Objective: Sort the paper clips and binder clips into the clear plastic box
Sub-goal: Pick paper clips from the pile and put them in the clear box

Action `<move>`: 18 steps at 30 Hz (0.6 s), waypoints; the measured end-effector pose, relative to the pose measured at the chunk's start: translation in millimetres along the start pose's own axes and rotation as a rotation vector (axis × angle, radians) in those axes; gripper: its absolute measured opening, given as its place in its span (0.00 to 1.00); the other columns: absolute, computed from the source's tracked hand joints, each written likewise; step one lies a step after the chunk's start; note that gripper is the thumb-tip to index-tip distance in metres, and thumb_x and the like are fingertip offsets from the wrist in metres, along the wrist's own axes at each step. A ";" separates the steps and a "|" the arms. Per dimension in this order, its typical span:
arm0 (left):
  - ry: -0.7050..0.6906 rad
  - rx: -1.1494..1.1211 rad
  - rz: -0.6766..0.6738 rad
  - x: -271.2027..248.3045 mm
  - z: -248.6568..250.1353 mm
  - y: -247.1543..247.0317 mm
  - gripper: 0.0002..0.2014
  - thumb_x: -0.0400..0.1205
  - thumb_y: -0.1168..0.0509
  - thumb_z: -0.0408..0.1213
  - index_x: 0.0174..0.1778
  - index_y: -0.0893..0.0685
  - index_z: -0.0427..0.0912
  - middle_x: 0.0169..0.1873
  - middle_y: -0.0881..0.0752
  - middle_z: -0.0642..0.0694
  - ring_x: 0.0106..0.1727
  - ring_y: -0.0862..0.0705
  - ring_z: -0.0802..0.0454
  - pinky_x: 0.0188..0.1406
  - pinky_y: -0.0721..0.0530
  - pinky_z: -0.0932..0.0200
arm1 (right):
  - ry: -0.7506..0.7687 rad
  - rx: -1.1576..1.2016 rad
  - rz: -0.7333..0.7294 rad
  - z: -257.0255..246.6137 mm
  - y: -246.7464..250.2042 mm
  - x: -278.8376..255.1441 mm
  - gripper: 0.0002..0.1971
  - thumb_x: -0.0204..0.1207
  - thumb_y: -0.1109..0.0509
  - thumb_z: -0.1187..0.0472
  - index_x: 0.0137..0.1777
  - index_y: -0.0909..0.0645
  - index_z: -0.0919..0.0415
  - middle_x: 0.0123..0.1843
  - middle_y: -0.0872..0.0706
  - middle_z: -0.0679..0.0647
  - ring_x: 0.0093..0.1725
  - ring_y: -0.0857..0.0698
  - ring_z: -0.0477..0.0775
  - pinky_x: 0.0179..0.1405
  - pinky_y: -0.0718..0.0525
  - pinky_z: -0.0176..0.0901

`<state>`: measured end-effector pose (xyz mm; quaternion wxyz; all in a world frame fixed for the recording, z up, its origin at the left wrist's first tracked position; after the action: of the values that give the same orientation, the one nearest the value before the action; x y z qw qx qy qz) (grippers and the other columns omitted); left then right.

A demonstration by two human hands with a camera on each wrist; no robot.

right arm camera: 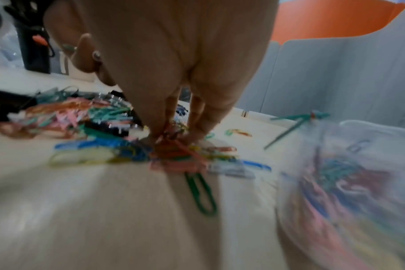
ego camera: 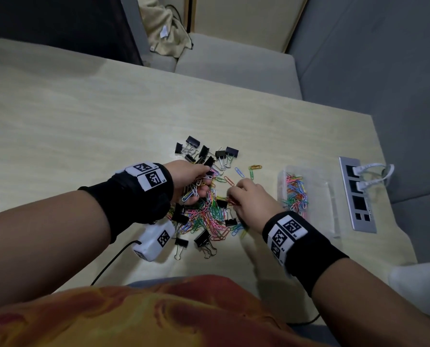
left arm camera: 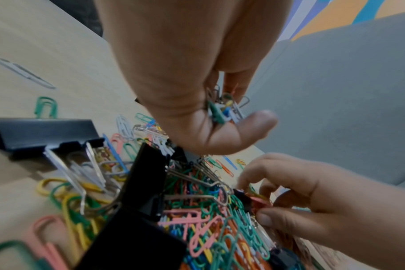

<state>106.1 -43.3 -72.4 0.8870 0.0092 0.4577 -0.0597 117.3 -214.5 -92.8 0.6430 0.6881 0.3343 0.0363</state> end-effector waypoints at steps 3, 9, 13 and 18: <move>-0.005 -0.003 -0.004 0.1 -1.4 -0.2 0.18 0.86 0.45 0.49 0.36 0.21 0.43 0.26 0.20 0.49 0.27 0.22 0.56 0.26 0.25 0.64 | -0.032 0.032 0.032 2.3 0.6 -3.4 0.11 0.78 0.38 0.66 0.58 0.20 0.59 0.56 0.23 0.58 0.53 0.20 0.64 0.52 0.19 0.51; 0.000 -0.035 -0.065 0.7 -4.0 -7.9 0.20 0.86 0.48 0.54 0.42 0.20 0.42 0.30 0.17 0.48 0.32 0.17 0.55 0.29 0.17 0.62 | -0.227 0.367 0.165 3.5 29.9 -8.5 0.04 0.76 0.29 0.62 0.46 0.14 0.53 0.46 0.14 0.49 0.45 0.16 0.48 0.42 0.26 0.33; -0.016 -0.089 -0.112 -1.0 -2.6 -17.0 0.24 0.85 0.49 0.59 0.48 0.21 0.41 0.35 0.17 0.44 0.34 0.15 0.51 0.30 0.13 0.58 | -0.147 0.666 0.253 -28.8 53.3 -11.6 0.07 0.72 0.25 0.61 0.45 0.18 0.47 0.39 0.16 0.42 0.38 0.18 0.40 0.39 0.24 0.31; -0.020 -0.106 -0.074 -1.8 -1.2 -12.8 0.15 0.84 0.41 0.51 0.42 0.21 0.43 0.26 0.18 0.47 0.21 0.20 0.56 0.21 0.18 0.65 | -0.067 0.644 0.230 -46.5 59.8 -11.1 0.11 0.74 0.29 0.59 0.54 0.22 0.47 0.47 0.17 0.40 0.41 0.17 0.39 0.42 0.21 0.32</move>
<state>102.6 -55.7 -71.1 0.8880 -0.0553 0.4514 -0.0684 111.1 -177.1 -26.3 0.3951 0.8898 0.2276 -0.0213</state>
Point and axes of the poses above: each hand's wrist, its own x-axis towards the middle knuckle, its own y-axis out of the back of the hand, z = x × y, the point moved 4 cm from there along x, towards the middle knuckle
